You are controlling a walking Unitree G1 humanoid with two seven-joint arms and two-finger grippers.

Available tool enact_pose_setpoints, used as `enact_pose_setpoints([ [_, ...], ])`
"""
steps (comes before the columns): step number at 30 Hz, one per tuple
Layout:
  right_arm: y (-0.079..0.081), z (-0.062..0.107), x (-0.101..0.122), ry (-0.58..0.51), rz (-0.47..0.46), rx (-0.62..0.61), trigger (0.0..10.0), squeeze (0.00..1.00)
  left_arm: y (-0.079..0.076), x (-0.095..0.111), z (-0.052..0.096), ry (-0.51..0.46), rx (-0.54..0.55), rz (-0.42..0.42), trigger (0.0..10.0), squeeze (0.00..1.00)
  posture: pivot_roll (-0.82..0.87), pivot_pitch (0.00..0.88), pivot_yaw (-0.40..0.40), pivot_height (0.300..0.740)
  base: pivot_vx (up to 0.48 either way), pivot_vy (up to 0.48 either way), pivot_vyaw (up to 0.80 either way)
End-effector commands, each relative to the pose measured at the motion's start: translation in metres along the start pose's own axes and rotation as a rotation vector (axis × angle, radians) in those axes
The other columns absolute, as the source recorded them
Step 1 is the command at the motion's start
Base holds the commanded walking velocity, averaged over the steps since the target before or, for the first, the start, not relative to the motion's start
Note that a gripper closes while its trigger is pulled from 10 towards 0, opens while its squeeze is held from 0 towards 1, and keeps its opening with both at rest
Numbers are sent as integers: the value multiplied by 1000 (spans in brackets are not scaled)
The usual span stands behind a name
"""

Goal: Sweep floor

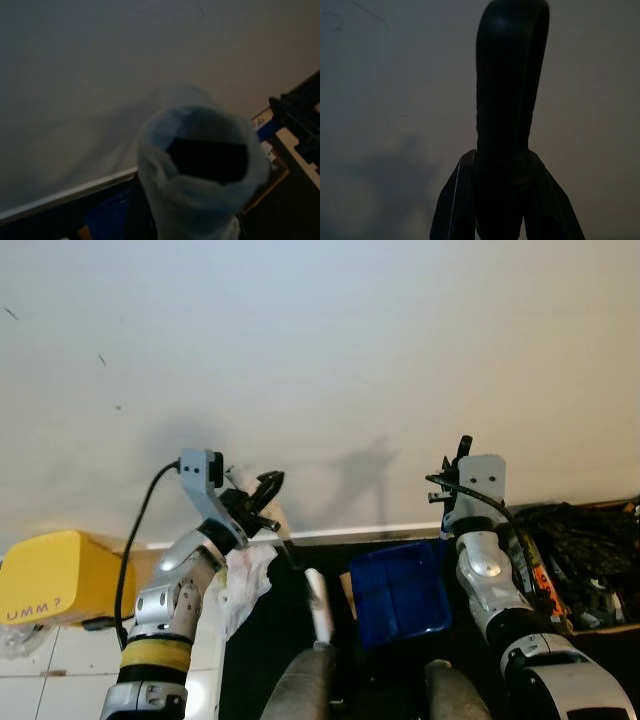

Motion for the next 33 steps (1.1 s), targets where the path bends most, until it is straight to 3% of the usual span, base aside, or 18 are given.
enact_pose_setpoints([
  [1,10,9,-9,26,20,45,10000,0,4,-13,6,52,24,-32,10000,0,196,323,118,740,0,0,0],
  [4,9,11,-10,20,28,46,10000,0,9,-12,9,52,58,-47,10000,0,185,328,118,740,0,0,0],
  [9,0,23,-22,54,38,87,10000,0,16,39,14,-46,51,-65,10000,0,181,339,116,740,0,0,0],
  [10,-3,26,-23,52,21,76,10000,0,17,58,15,-70,30,-98,10000,0,181,347,115,740,0,0,0],
  [17,-8,29,-17,-12,-58,18,10000,0,20,97,19,-74,-22,-229,10000,0,186,353,119,740,0,0,0],
  [21,-1,28,-14,-30,-68,40,10000,0,26,83,22,-16,-8,-213,10000,0,197,361,122,740,0,0,0],
  [24,7,27,-7,-65,-101,51,10000,0,30,53,27,75,21,-169,10000,0,194,365,124,740,0,0,0],
  [28,15,25,1,-106,-132,63,10000,0,31,30,31,135,47,-122,10000,0,192,371,123,740,0,0,0],
  [30,23,26,8,-143,-143,92,10000,0,29,12,34,176,53,-83,10000,0,188,371,125,740,0,0,0],
  [33,28,28,9,-153,-141,110,10000,0,25,3,34,192,48,-61,10000,0,188,371,126,740,0,0,0],
])
Point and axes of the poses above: a point about 5 cm out from each wrist's last joint towards the gripper, its own z axis pointing back from the gripper into the wrist, its own x axis along the axis of the wrist's last joint, y = z × x, the point moved 1 cm from there along -z, pointing out of the wrist towards the gripper, and after that the axes turned 1 degree about -z, right-handed, at the moved point
